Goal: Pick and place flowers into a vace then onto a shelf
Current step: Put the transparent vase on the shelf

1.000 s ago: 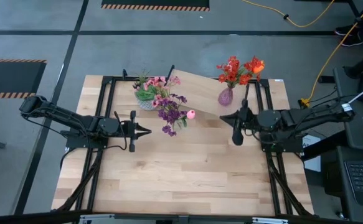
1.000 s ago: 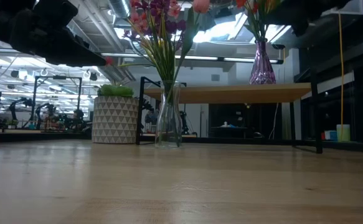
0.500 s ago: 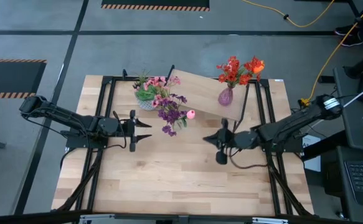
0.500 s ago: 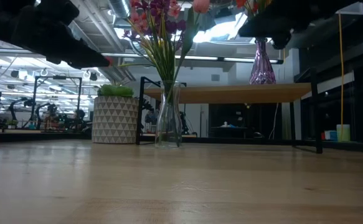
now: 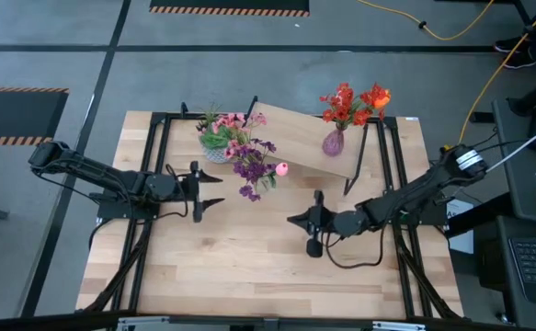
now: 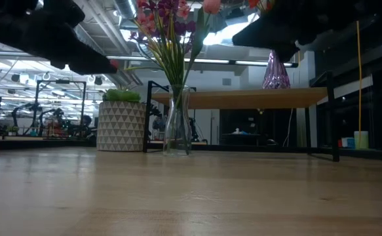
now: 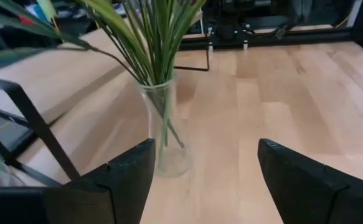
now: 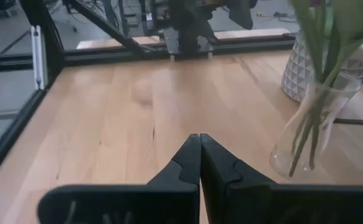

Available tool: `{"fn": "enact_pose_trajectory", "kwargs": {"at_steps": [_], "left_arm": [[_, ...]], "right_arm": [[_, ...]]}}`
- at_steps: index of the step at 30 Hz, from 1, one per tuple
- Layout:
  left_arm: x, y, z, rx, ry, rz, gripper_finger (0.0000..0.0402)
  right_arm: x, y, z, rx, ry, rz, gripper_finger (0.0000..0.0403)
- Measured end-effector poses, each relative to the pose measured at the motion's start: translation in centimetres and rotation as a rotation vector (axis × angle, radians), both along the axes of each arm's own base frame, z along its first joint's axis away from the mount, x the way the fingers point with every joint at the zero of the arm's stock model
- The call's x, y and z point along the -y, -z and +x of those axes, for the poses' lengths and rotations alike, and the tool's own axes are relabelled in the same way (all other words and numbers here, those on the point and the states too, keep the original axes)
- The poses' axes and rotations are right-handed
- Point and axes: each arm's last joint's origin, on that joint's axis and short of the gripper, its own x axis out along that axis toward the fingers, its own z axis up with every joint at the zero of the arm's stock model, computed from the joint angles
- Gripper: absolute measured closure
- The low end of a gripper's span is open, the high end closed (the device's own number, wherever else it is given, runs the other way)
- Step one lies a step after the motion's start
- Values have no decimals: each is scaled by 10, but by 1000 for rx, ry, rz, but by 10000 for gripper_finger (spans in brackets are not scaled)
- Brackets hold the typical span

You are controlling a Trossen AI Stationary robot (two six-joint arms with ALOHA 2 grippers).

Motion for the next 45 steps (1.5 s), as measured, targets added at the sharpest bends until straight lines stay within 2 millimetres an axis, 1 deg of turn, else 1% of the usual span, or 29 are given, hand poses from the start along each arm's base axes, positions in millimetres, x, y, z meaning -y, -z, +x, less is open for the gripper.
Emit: {"fn": "enact_pose_trajectory", "kwargs": {"at_steps": [4,8,11,17,24,27,32,36,40,45], "left_arm": [[1,0,4,25,-4,-62,126],[3,4,13,34,-6,-38,126],[1,8,21,41,-38,-29,125],[-11,16,38,80,-72,-45,125],[-29,27,61,17,-96,-78,125],[-33,28,71,28,-85,-70,125],[-42,31,86,24,-122,-58,125],[-48,33,95,17,-122,-74,125],[-50,32,103,55,-88,-84,125],[-54,39,107,47,-106,-99,125]], "right_arm": [[-6,14,6,-5,2,-12,400],[-10,26,14,20,-2,-13,401],[-12,30,19,48,-5,-11,401],[-12,31,19,46,-8,-29,400],[-12,32,18,34,-10,-40,400],[-12,33,18,22,-10,-46,400],[-12,33,18,19,-10,-47,399],[-12,33,18,16,-10,-48,399],[-12,34,18,9,-11,-52,399],[-12,35,17,1,-11,-55,399]]}}
